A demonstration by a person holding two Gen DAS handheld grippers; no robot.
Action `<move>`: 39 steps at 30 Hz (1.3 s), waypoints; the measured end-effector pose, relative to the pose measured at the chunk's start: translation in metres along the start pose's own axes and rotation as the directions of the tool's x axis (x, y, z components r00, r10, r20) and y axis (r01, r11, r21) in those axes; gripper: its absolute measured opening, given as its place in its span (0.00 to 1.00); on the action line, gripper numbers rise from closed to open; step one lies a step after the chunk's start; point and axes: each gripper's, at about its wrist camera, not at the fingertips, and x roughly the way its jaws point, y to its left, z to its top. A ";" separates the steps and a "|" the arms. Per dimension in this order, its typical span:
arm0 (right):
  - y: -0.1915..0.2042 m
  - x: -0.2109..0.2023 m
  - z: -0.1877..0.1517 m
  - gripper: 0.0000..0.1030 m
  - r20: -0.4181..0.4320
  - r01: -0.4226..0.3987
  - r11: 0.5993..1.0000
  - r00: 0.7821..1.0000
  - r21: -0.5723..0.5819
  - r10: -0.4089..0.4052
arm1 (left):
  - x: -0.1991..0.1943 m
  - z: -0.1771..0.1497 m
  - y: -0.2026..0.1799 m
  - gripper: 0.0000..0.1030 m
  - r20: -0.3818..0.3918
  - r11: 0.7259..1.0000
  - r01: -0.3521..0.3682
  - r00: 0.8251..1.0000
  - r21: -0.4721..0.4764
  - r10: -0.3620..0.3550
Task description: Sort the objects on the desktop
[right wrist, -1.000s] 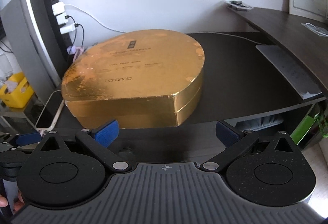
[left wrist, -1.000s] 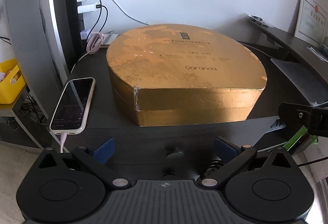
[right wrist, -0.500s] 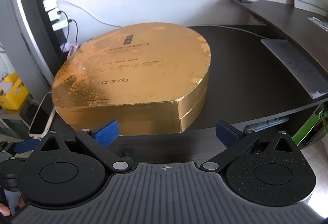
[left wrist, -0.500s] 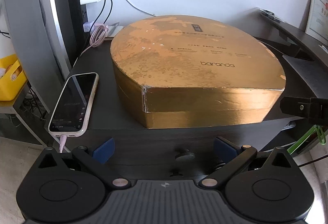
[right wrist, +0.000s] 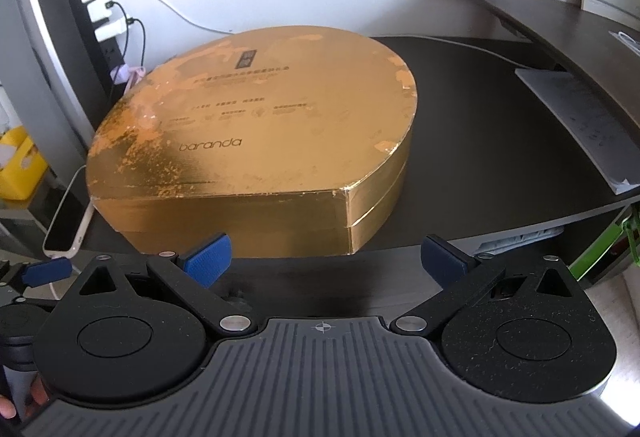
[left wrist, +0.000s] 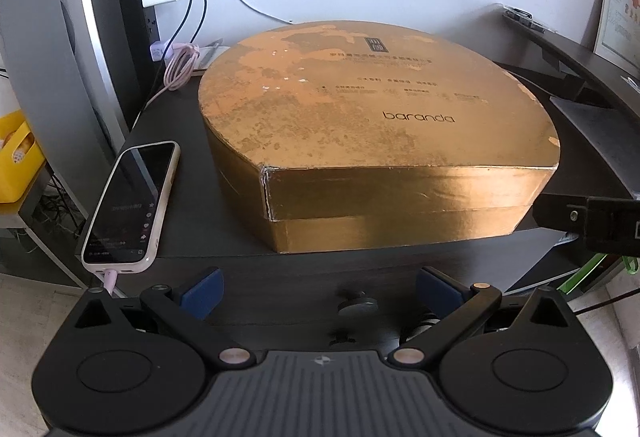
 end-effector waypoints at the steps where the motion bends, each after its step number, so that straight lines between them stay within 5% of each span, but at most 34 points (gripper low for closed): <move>1: 0.000 0.000 0.000 1.00 -0.002 -0.001 1.000 1.000 -0.003 0.001 | 0.000 0.000 0.000 0.99 -0.001 1.000 0.001 1.000 0.003 -0.001; 39: -0.015 -0.013 -0.027 1.00 -0.035 0.023 1.000 0.999 -0.010 -0.023 | -0.019 -0.014 -0.015 0.99 0.010 0.999 -0.006 1.000 0.035 0.005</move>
